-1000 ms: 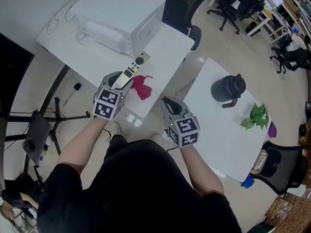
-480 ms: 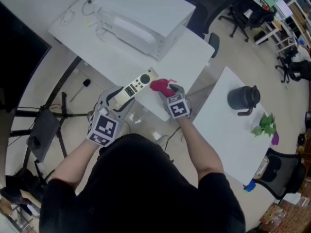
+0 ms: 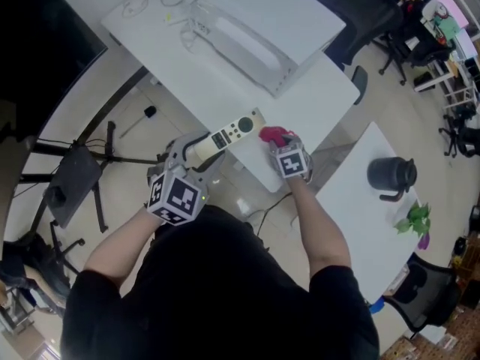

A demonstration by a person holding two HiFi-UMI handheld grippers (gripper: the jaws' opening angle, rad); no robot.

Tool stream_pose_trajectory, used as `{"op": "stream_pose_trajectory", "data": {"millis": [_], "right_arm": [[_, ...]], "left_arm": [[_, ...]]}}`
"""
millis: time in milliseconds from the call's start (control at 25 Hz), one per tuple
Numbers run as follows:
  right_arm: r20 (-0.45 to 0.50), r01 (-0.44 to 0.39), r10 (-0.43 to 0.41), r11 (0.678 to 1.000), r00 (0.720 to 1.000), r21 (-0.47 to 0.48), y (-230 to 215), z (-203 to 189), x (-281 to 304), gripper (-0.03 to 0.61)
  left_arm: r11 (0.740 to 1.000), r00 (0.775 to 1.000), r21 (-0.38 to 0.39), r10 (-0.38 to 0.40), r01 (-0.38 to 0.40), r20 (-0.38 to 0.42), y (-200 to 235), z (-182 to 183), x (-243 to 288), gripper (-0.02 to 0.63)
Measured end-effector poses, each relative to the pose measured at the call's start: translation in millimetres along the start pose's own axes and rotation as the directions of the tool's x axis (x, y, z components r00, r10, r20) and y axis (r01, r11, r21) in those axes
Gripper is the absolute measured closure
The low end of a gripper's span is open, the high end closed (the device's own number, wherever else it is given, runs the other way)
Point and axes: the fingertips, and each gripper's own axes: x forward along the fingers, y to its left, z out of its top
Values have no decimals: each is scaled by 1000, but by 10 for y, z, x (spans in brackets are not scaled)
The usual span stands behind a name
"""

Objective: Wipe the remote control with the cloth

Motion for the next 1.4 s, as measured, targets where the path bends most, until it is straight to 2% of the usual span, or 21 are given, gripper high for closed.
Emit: {"op": "stream_pose_trajectory", "data": {"millis": [80,160,240,360,440,520,560,680,760,840,1040,1200,1400], "right_arm": [[38,6,-7,999,999,32,-23,53,-136,481],[137,13,-21,998,990,64,-59,235,-413,484],[257,21,-45,995,965,94,-81,461,-840,485],[415,55,-91,994,905,99,-16,775,-1632,485],[504,82,-87,996,859,31,196,1019,-2119,485],[562,89,-12,990,827,-108,554,1256,-2443,485],[567,82,45,977,823,-196,759,1340,-2525,485],[496,32,176,924,850,-382,1292,1432,-2558,485],[453,25,200,896,869,-443,1478,1429,-2517,485],[429,24,204,883,880,-469,1536,1410,-2505,485],[424,69,159,878,892,-474,1419,1310,-2589,485],[451,118,114,883,885,-455,1254,1215,-2685,485],[468,175,-6,932,884,-318,767,1103,-2776,485]], "left_arm": [[1000,1000,10,2,-2,-2,0,0,23,408],[1000,1000,28,7,-6,-5,5,3,55,408],[999,1000,50,13,-13,-8,5,14,90,408],[996,1000,91,23,-22,-11,-16,47,152,408],[992,1000,124,25,-24,-10,-33,86,196,407],[988,1000,156,23,-22,-4,-59,152,237,408],[985,1000,173,21,-21,0,-84,195,255,408],[972,1000,236,8,-13,22,-208,337,298,407],[959,999,282,3,-15,44,-307,445,301,407],[945,998,327,7,-29,70,-392,541,275,407],[915,990,400,3,-61,144,-529,650,121,408],[906,984,416,-1,-75,179,-573,692,25,408],[905,981,419,-10,-72,192,-581,679,-28,408]]}}
